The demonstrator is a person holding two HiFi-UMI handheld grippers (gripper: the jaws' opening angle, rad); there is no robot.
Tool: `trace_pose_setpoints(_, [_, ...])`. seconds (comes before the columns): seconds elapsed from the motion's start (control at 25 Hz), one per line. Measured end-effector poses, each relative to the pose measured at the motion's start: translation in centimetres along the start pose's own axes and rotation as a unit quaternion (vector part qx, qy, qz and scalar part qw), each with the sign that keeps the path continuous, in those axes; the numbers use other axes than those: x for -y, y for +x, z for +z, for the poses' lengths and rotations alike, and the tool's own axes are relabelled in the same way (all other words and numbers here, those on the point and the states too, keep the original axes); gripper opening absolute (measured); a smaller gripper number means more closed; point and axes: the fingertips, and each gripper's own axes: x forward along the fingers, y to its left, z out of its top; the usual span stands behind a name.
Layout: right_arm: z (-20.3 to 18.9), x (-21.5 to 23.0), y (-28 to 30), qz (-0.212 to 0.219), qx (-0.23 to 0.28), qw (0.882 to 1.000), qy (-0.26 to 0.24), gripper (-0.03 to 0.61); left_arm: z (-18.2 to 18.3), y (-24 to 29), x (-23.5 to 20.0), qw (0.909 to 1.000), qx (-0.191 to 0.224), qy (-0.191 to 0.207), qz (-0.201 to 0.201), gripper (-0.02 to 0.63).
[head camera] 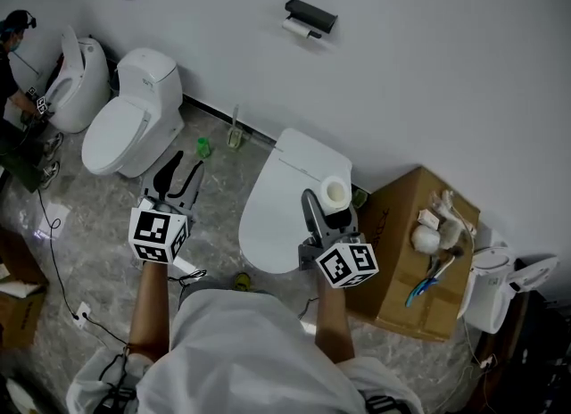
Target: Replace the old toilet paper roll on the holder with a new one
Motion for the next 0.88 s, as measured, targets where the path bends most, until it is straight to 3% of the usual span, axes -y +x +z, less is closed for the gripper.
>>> trace_pose_setpoints(0.44, [0.8,3.9,6.4,-0.022,0.023,0.999,0.004,0.337,1.1,8.5,-3.0,0.9994,0.017,0.011,-0.029,0.189])
trace_pose_setpoints(0.88, [1.4,4.9,20.7,-0.064,0.032,0.997,0.006,0.337,1.5,20.8,-12.8,0.9967,0.006,0.004,-0.081,0.187])
